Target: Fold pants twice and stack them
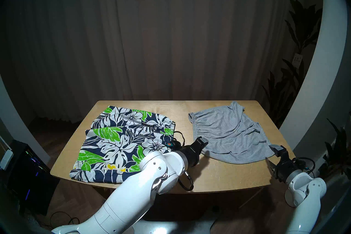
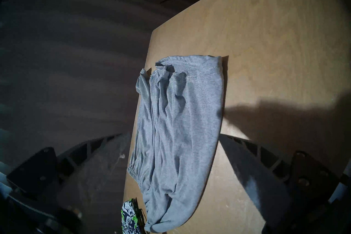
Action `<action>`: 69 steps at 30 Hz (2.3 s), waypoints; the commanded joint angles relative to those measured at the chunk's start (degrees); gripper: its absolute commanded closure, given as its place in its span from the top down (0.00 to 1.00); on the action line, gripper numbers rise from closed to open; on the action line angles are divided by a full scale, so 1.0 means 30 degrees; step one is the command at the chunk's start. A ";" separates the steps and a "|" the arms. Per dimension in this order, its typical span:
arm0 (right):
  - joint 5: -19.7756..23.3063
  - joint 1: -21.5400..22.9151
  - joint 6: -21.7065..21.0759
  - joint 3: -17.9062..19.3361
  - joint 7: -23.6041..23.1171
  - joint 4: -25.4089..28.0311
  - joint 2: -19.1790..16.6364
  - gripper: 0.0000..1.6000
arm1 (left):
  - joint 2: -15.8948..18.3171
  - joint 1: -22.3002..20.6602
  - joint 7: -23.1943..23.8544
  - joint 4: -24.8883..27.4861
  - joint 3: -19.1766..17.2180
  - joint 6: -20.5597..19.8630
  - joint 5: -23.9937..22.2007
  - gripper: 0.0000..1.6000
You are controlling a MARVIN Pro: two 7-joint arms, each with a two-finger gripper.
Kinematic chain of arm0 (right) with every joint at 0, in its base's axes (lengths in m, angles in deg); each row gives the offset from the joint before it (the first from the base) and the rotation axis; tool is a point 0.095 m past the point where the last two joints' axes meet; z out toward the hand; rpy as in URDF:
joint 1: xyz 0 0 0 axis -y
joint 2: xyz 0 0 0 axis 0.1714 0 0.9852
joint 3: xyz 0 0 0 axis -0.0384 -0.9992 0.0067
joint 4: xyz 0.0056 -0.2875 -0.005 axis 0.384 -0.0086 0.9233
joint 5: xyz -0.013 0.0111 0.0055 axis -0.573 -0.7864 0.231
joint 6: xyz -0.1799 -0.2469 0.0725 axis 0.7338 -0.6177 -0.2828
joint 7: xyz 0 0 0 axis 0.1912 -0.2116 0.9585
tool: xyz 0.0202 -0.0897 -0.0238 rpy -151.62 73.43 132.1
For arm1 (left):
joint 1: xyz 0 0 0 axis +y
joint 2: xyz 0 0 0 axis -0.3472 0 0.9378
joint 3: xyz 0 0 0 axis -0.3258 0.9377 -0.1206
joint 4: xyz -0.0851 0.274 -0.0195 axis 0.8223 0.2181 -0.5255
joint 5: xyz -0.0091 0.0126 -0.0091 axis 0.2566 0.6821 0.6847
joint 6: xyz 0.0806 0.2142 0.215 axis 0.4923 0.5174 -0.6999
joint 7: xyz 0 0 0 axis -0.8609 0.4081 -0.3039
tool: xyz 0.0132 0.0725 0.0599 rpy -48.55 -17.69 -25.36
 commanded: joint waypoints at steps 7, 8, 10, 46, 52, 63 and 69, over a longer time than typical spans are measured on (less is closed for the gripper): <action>0.2500 0.1947 0.0720 0.0906 0.4442 0.0317 -0.0138 1.00 | -0.0783 -0.0966 -0.1375 -0.0031 -0.0277 0.0499 -0.0593 1.00; 0.2776 0.2133 0.0883 0.0905 0.5156 0.0243 -0.0220 1.00 | -0.0858 -0.1113 -0.1826 -0.0168 -0.0205 0.0495 -0.0575 1.00; 0.3273 0.2396 0.0906 0.0947 0.6122 0.0142 -0.0263 1.00 | -0.0893 -0.1327 -0.2052 -0.0463 -0.0005 0.0544 -0.0683 1.00; 0.3084 0.4533 0.2031 -0.0030 0.8581 -0.2524 -0.1340 1.00 | -0.2547 -0.4081 -0.4679 -0.4146 0.1197 0.1029 0.0161 1.00; 0.3074 0.4749 0.1997 -0.0050 0.8584 -0.3104 -0.1546 1.00 | -0.3035 -0.4477 -0.4649 -0.4961 0.1007 0.1088 -0.0084 1.00; 0.2814 0.4869 0.1951 -0.0159 0.8316 -0.4036 -0.1949 1.00 | -0.3396 -0.4791 -0.4453 -0.5971 0.1241 0.1125 -0.0190 1.00; 0.2658 0.5026 0.1853 -0.0390 0.8039 -0.4562 -0.2219 1.00 | -0.3409 -0.4873 -0.4399 -0.6175 0.1418 0.1426 -0.0272 0.90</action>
